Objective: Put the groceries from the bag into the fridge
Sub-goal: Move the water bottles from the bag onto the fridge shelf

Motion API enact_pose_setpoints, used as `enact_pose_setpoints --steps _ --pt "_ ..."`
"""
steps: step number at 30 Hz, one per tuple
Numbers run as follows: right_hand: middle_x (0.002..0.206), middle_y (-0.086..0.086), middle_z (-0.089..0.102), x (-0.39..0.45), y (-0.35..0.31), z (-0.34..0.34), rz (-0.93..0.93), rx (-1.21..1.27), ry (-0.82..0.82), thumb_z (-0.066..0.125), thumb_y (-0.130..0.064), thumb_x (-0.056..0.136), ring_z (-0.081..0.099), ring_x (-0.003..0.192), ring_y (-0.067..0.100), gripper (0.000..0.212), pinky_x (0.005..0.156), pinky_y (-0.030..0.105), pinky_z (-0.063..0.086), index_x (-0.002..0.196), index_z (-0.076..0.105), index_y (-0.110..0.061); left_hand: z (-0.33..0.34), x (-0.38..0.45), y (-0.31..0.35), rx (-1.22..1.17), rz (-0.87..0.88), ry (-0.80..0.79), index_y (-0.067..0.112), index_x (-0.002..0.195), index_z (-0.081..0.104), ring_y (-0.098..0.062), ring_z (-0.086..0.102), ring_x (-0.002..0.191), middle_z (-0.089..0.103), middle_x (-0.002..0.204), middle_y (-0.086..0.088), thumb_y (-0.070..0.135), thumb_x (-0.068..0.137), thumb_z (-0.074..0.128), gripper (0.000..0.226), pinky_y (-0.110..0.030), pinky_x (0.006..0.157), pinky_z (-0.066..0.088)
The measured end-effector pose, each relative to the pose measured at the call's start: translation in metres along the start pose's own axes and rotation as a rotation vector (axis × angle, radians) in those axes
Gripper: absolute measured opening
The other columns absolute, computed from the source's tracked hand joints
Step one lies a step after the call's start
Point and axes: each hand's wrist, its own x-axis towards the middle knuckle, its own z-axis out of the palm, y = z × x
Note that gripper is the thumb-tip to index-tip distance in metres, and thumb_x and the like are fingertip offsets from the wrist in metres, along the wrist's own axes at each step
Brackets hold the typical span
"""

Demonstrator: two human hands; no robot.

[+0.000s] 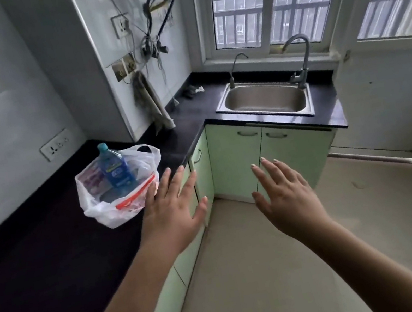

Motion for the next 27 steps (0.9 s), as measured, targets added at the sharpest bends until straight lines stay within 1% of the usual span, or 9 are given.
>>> enact_pose_setpoints --steps 3,9,11,14,16,19,25,27 --pt "0.162 -0.001 0.008 0.036 -0.005 0.009 -0.058 0.017 -0.014 0.026 -0.052 0.099 0.001 0.148 0.019 0.062 0.118 0.036 0.003 0.153 0.009 -0.028 0.008 0.014 -0.024 0.022 -0.064 -0.011 0.031 0.156 0.013 -0.017 -0.003 0.152 0.008 0.166 0.003 0.063 0.085 0.002 0.079 -0.042 0.121 -0.002" --pt "0.162 -0.001 0.008 0.118 -0.004 0.035 -0.18 0.07 -0.039 0.026 -0.052 0.099 0.0 0.148 0.019 0.062 0.119 0.036 0.003 0.153 0.008 -0.029 0.027 0.062 -0.051 0.067 -0.177 -0.013 0.03 0.156 0.02 -0.022 0.007 0.152 0.016 0.164 0.001 0.063 0.087 0.006 0.078 -0.047 0.122 0.009" --pt "0.161 -0.001 0.01 0.146 -0.002 0.042 -0.212 0.095 -0.045 0.026 -0.053 0.098 0.002 0.148 0.019 0.062 0.119 0.037 0.006 0.153 0.01 -0.029 0.032 0.079 -0.057 0.087 -0.224 -0.002 0.028 0.154 0.028 -0.025 0.015 0.151 0.024 0.162 -0.003 0.062 0.09 0.012 0.074 -0.049 0.12 0.017" --pt "0.161 0.0 0.012 0.188 0.001 0.047 -0.255 0.113 -0.065 0.029 -0.051 0.098 0.004 0.148 0.019 0.061 0.118 0.035 0.006 0.152 0.012 -0.029 0.033 0.098 -0.067 0.111 -0.295 0.011 0.024 0.149 0.039 -0.03 0.029 0.146 0.037 0.156 -0.008 0.058 0.092 0.022 0.069 -0.051 0.116 0.026" --pt "0.161 0.0 0.014 0.214 -0.002 0.051 -0.294 0.113 -0.071 0.029 -0.051 0.098 0.006 0.148 0.02 0.061 0.118 0.034 0.006 0.152 0.012 -0.028 0.033 0.103 -0.077 0.156 -0.357 0.03 0.022 0.148 0.041 -0.031 0.032 0.145 0.039 0.155 -0.009 0.057 0.093 0.026 0.068 -0.051 0.114 0.028" --pt "0.16 0.0 0.016 0.246 -0.018 0.061 -0.378 0.119 -0.081 0.029 -0.051 0.098 0.009 0.148 0.021 0.061 0.118 0.035 0.008 0.152 0.016 -0.027 0.036 0.106 -0.095 0.206 -0.456 0.02 0.022 0.151 0.037 -0.029 0.029 0.146 0.036 0.157 -0.008 0.061 0.093 0.029 0.07 -0.051 0.115 0.025" --pt "0.157 0.001 0.026 0.289 -0.073 0.09 -0.528 0.127 -0.094 0.033 -0.052 0.097 0.019 0.145 0.024 0.061 0.117 0.039 0.014 0.151 0.025 -0.024 0.042 0.109 -0.133 0.219 -0.555 -0.006 0.021 0.152 0.034 -0.027 0.026 0.148 0.034 0.158 -0.008 0.066 0.091 0.019 0.077 -0.052 0.117 0.025" --pt "0.157 0.002 0.026 0.301 -0.093 0.101 -0.565 0.12 -0.113 0.029 -0.053 0.097 0.019 0.145 0.024 0.061 0.117 0.038 0.015 0.151 0.025 -0.024 0.047 0.11 -0.15 0.212 -0.577 -0.006 0.022 0.152 0.032 -0.026 0.025 0.148 0.032 0.159 -0.006 0.071 0.091 0.011 0.081 -0.052 0.117 0.024"
